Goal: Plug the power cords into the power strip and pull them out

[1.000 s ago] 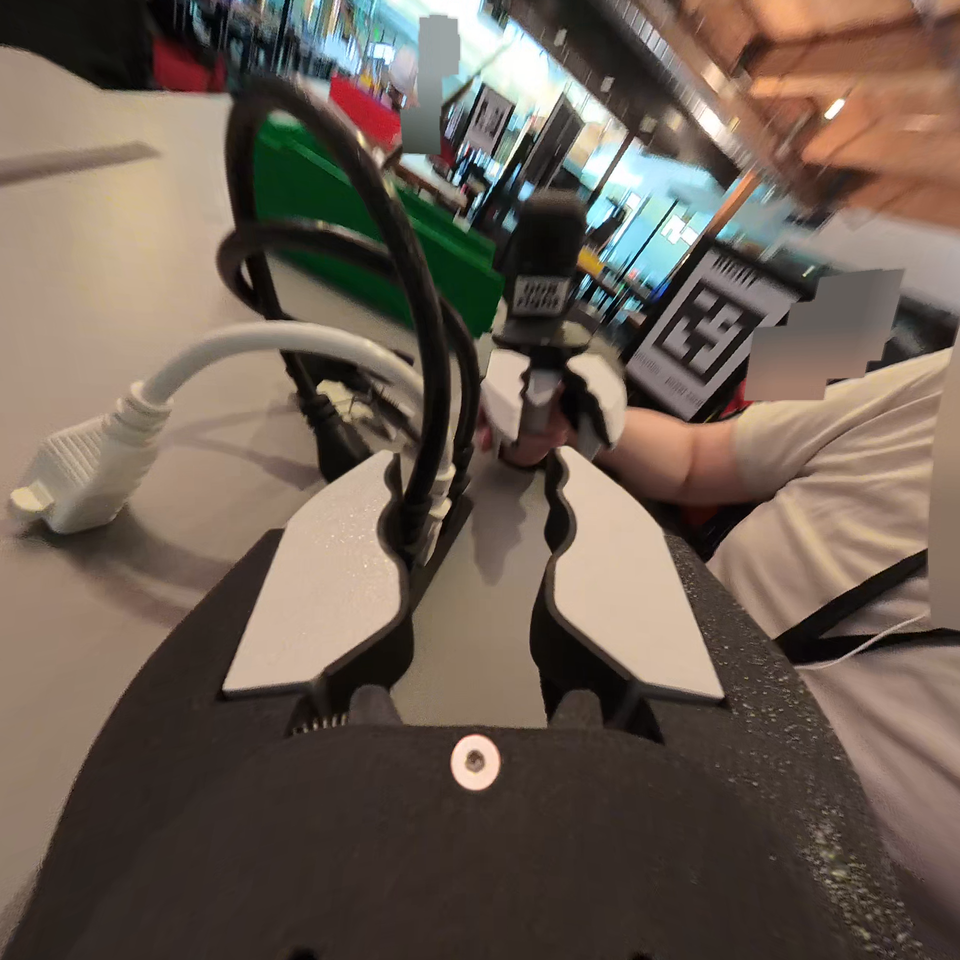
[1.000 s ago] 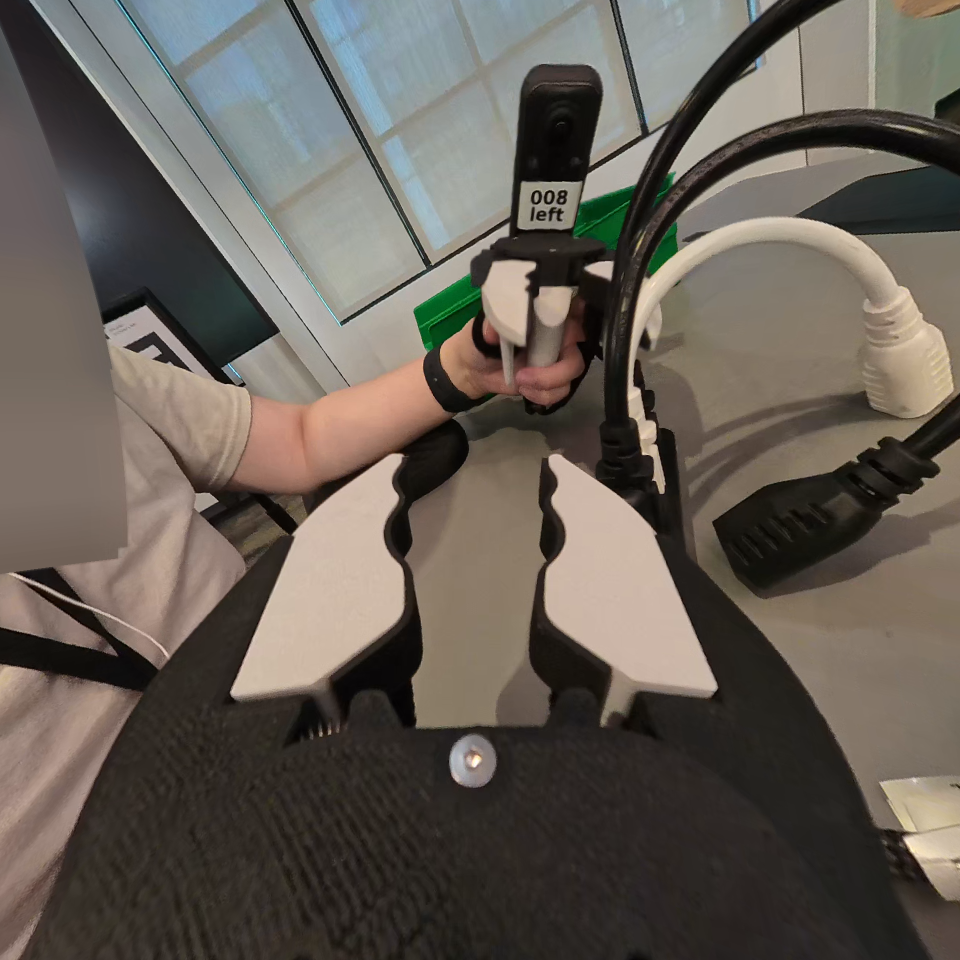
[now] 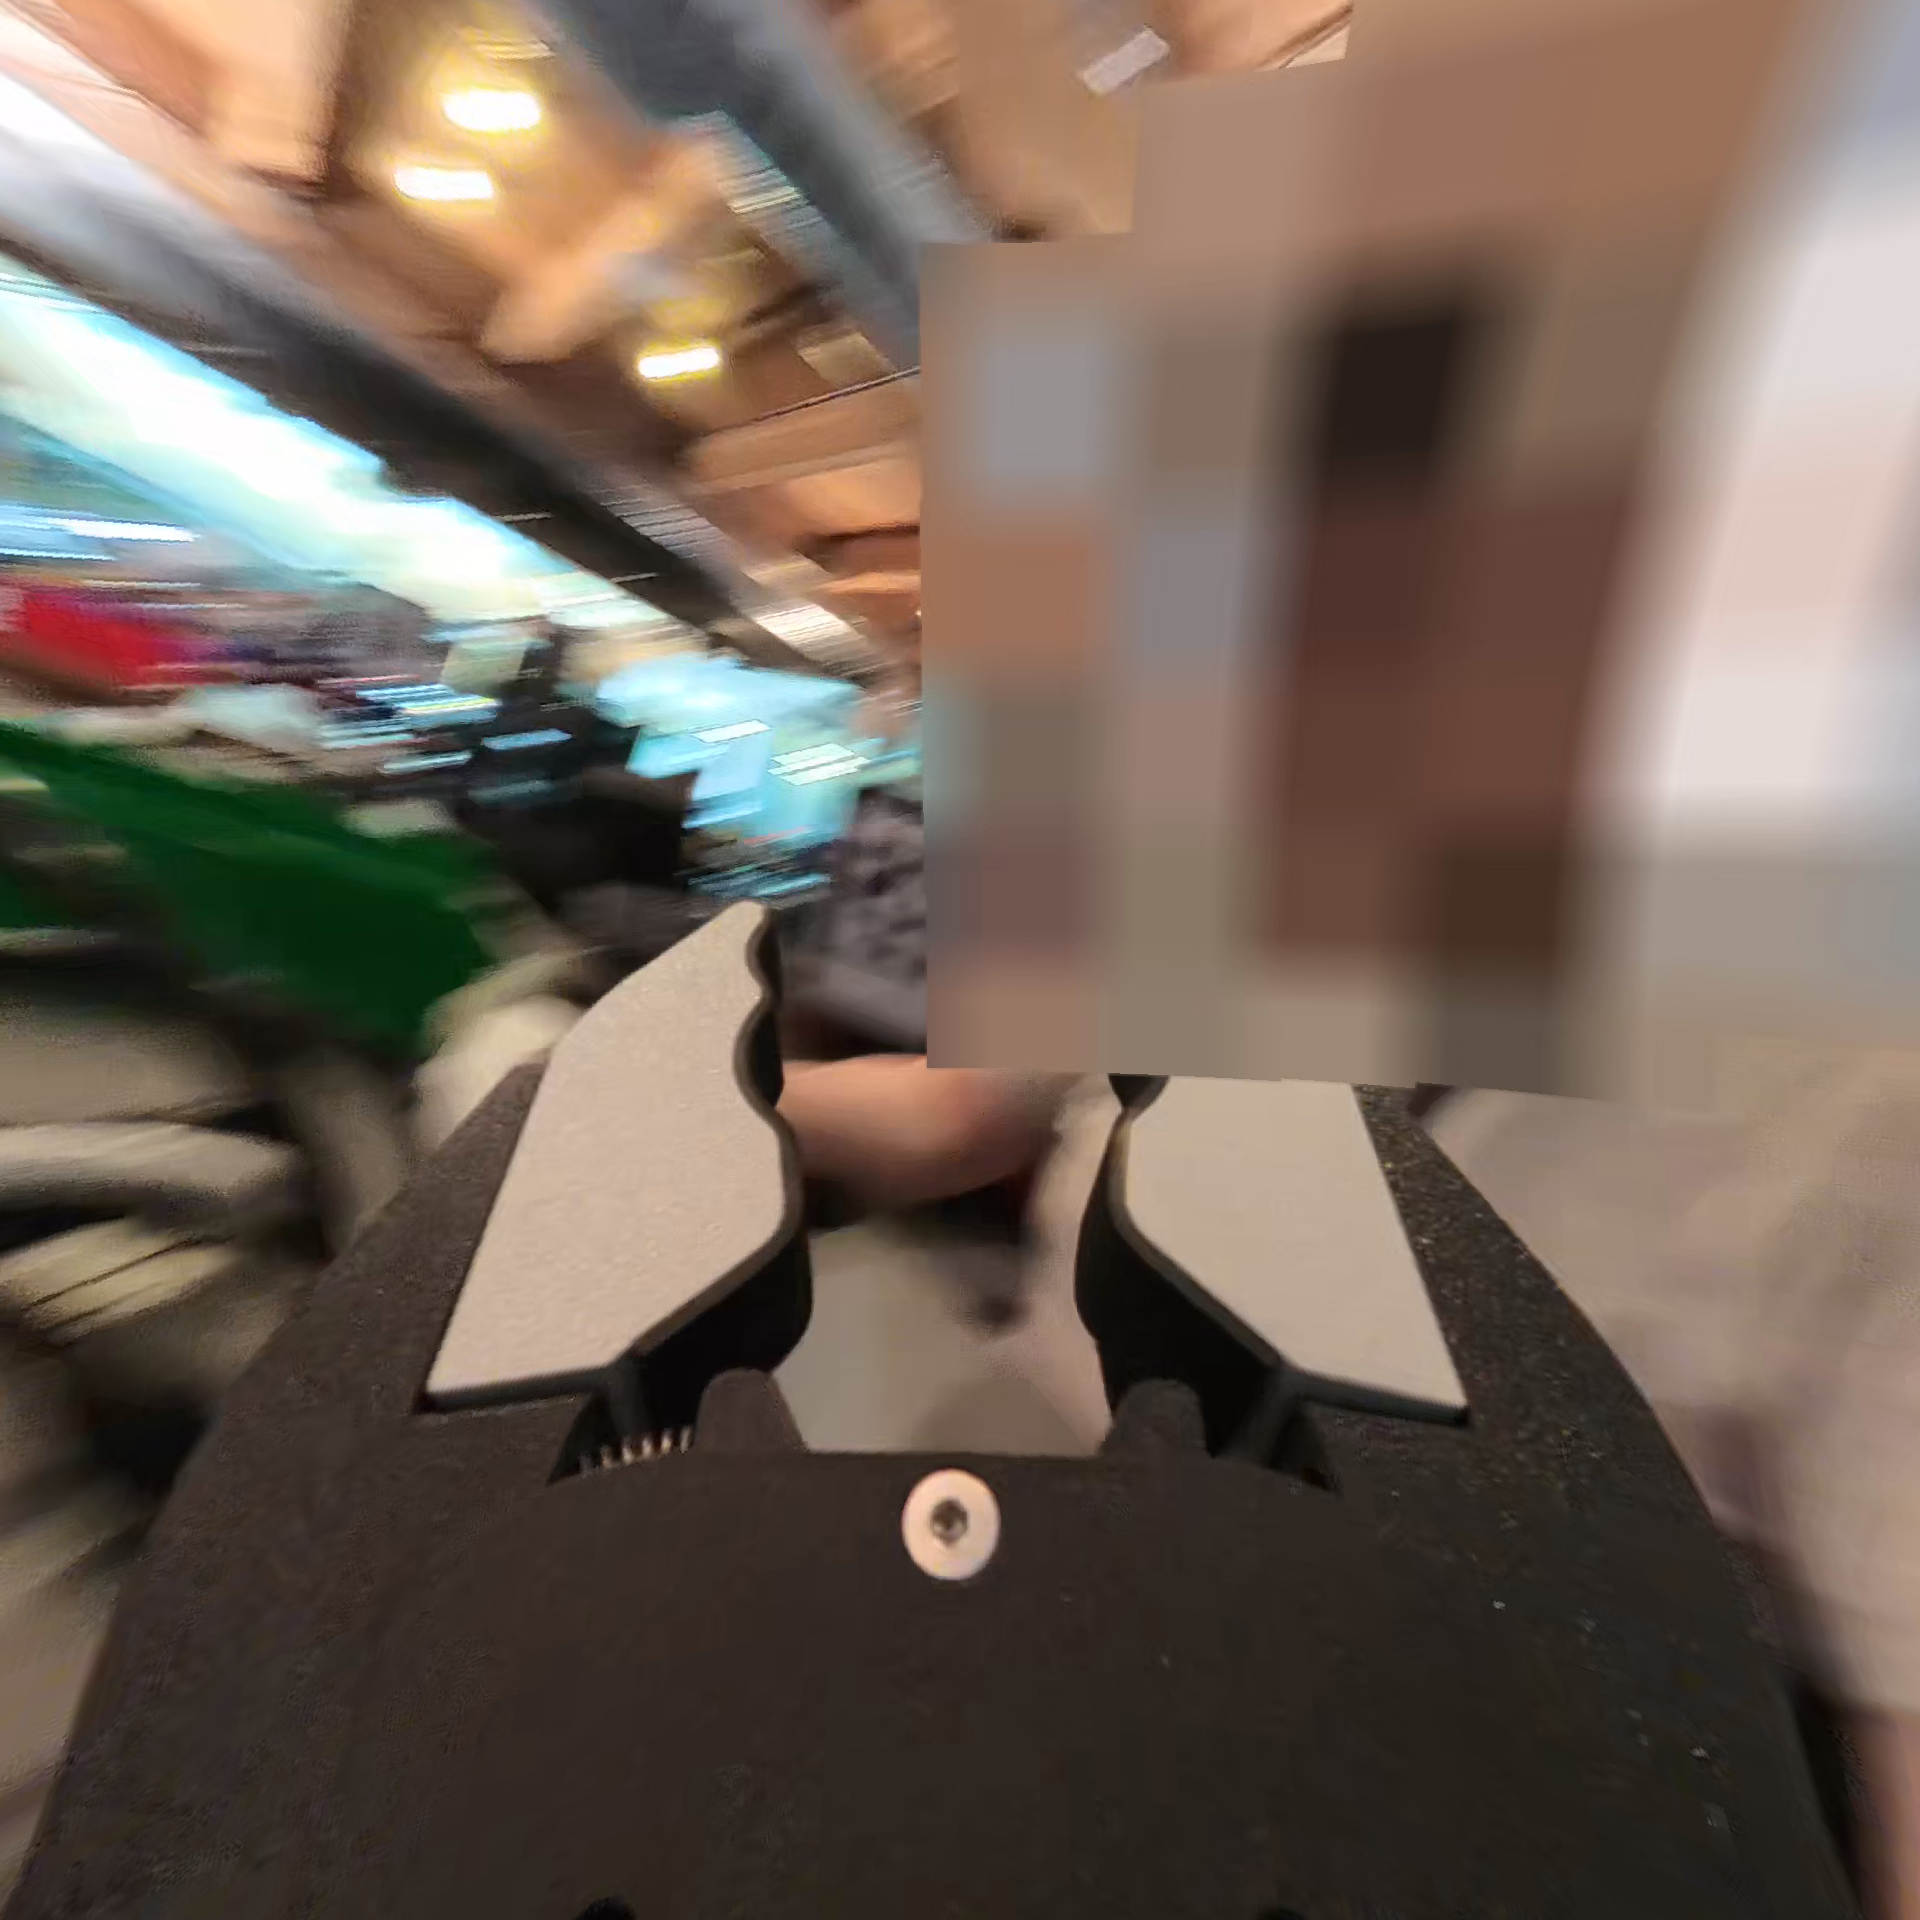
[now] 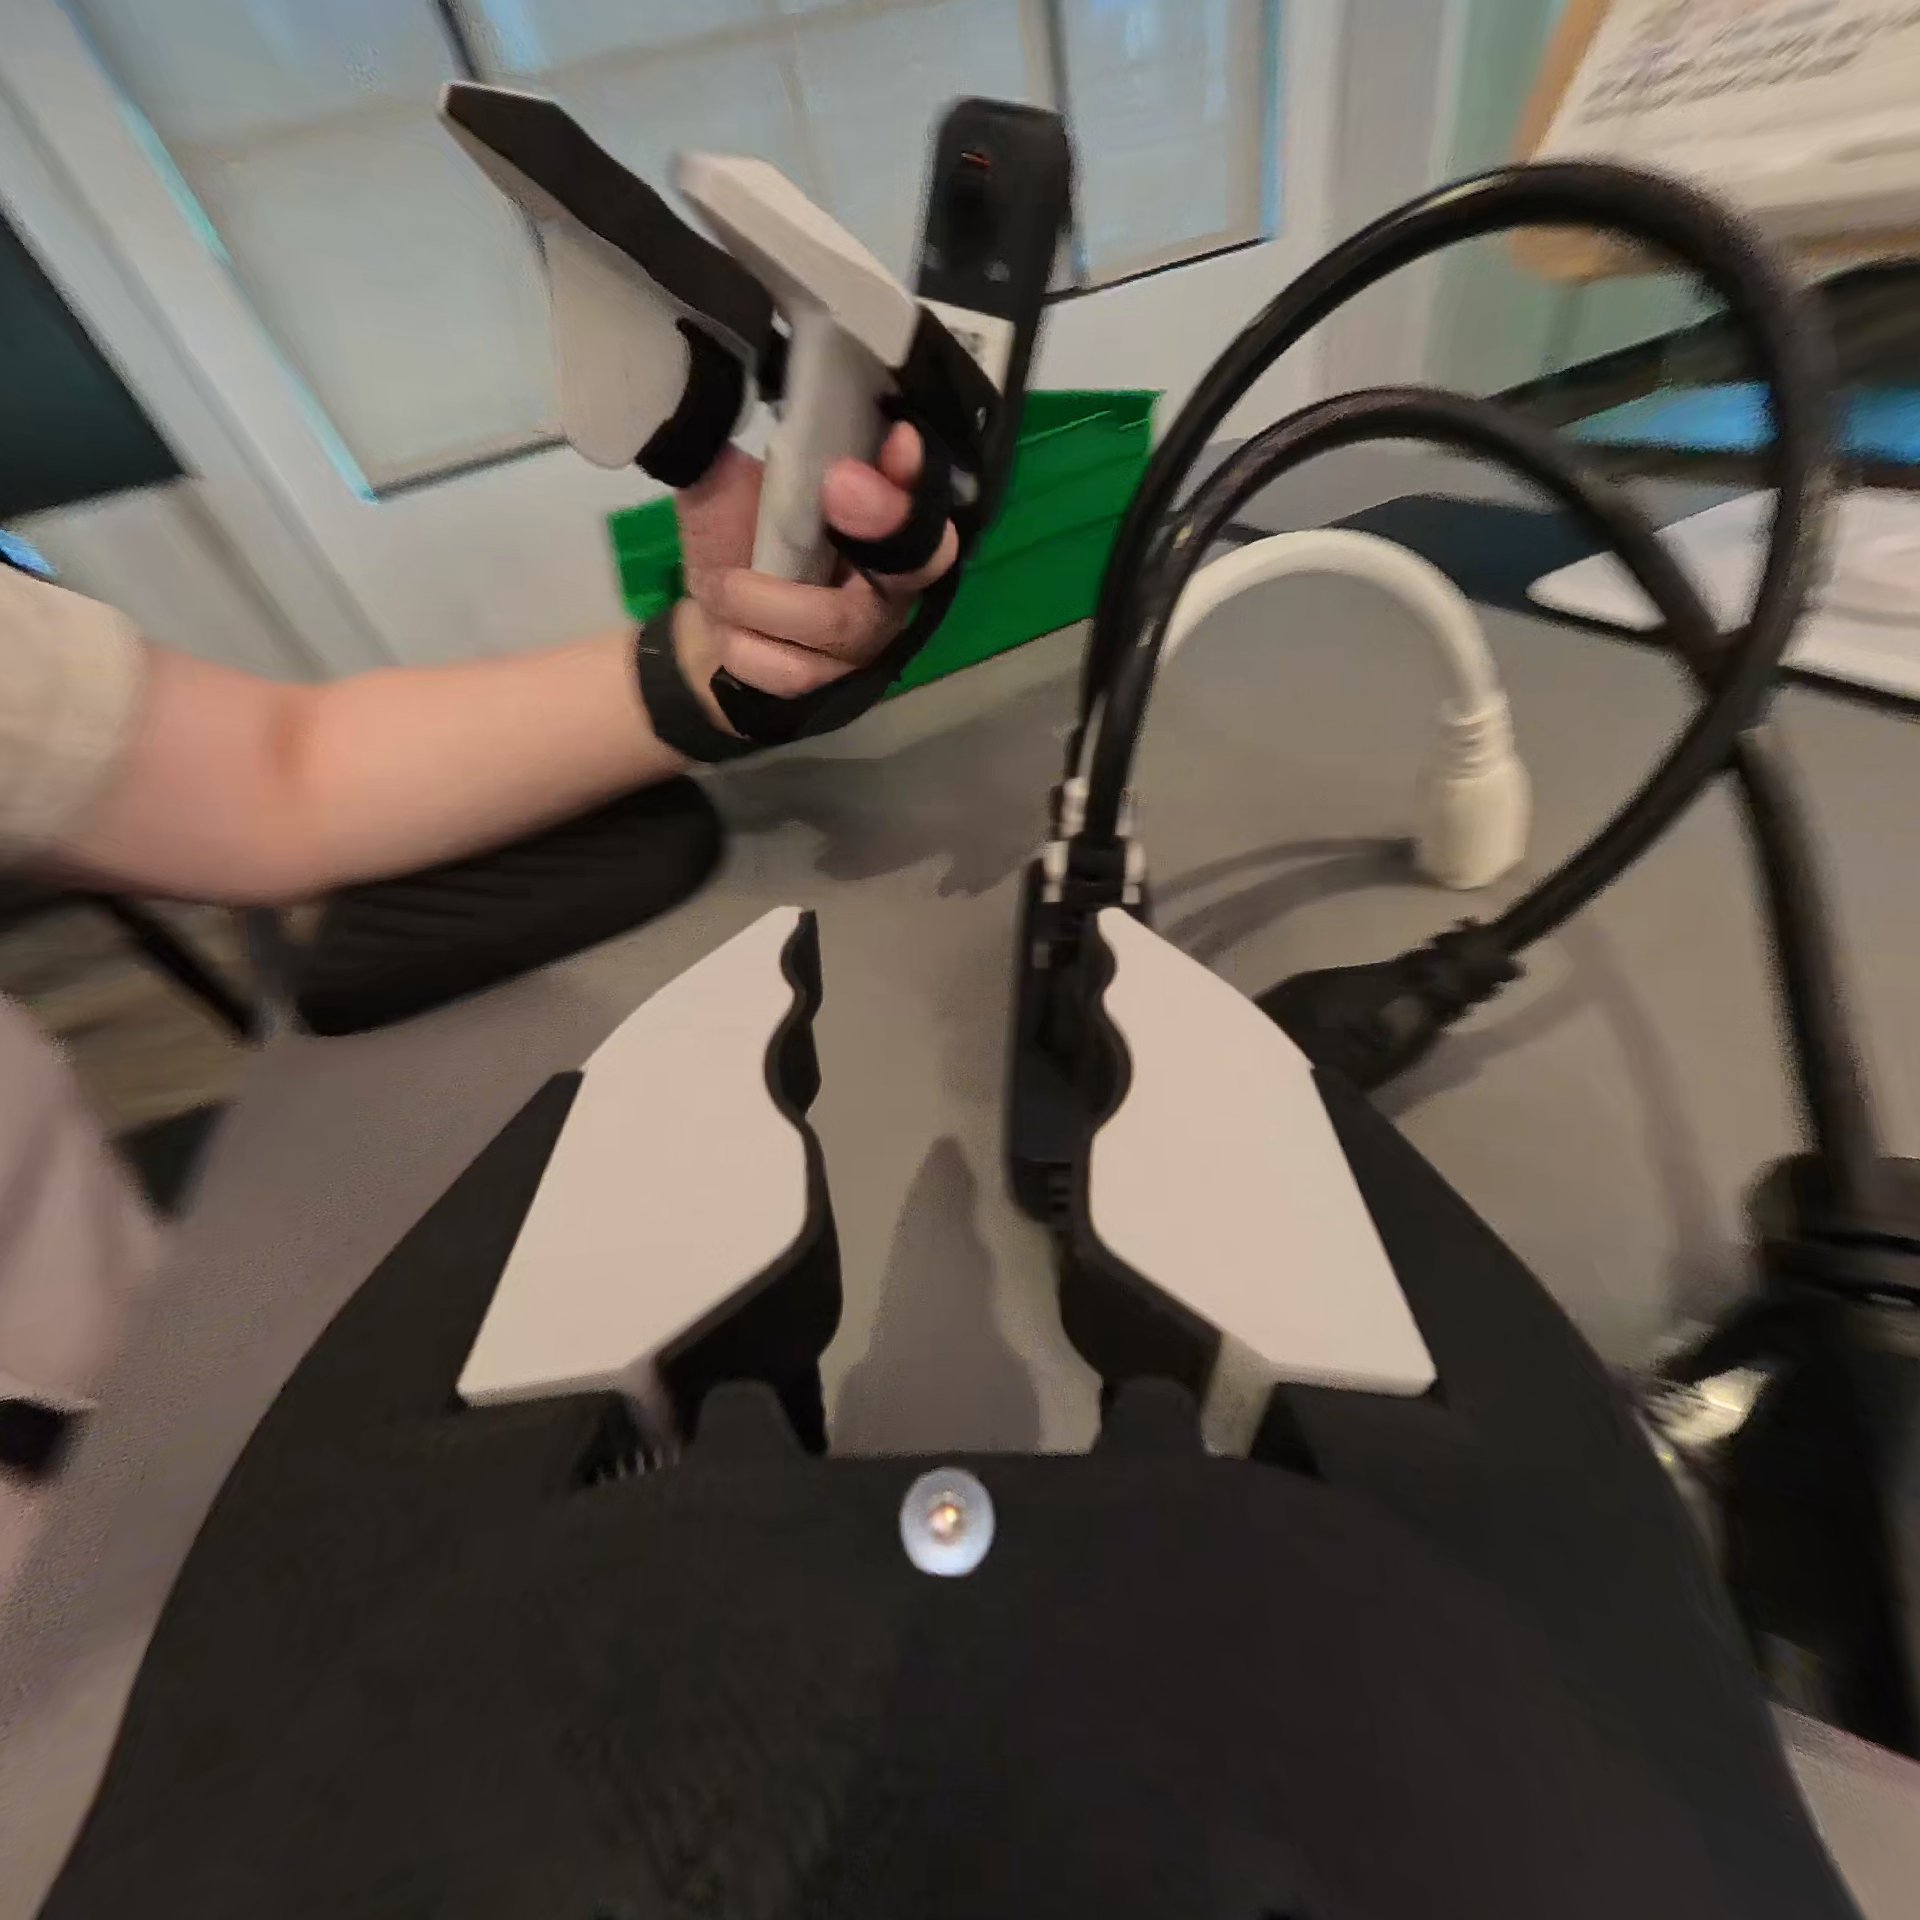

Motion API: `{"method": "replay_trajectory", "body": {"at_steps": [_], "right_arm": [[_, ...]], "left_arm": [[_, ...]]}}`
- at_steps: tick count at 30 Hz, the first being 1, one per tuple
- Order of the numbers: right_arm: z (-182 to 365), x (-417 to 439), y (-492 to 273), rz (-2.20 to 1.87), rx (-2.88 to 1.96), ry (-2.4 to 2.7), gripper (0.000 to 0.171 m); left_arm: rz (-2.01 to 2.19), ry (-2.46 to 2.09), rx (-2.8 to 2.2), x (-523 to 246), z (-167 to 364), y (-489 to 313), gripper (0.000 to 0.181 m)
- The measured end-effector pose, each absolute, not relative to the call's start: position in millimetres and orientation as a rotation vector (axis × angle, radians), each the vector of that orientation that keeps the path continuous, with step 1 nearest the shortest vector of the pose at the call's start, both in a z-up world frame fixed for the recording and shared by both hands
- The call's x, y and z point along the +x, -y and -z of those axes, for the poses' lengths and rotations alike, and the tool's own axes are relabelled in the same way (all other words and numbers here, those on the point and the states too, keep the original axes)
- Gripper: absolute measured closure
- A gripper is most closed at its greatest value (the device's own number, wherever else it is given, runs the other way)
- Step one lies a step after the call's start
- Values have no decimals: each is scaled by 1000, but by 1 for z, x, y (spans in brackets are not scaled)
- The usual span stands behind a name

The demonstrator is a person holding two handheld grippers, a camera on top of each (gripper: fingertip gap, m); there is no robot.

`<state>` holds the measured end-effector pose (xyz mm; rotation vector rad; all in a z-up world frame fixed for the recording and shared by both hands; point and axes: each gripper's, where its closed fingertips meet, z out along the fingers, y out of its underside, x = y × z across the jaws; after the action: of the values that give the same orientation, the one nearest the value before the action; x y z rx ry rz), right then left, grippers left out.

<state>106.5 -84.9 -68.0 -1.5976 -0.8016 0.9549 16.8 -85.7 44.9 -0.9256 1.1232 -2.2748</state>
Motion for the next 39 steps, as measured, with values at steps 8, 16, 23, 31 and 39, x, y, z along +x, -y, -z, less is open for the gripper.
{"method": "replay_trajectory", "body": {"at_steps": [8,16,23,31,39], "right_arm": [[78,104,54,-687,-1606,805,135],[99,86,48,-820,-1792,795,145],[101,85,52,-711,-1819,890,147],[105,85,57,-537,-1914,1072,146],[110,90,63,-327,-2247,1331,146]], "left_arm": [[987,-1521,-1366,62,69,45,112],[1057,-1624,-1562,81,115,45,126],[862,-1708,-1520,83,129,41,132],[966,-1750,-1596,84,134,49,139],[1036,-1811,-1607,81,137,59,136]]}}
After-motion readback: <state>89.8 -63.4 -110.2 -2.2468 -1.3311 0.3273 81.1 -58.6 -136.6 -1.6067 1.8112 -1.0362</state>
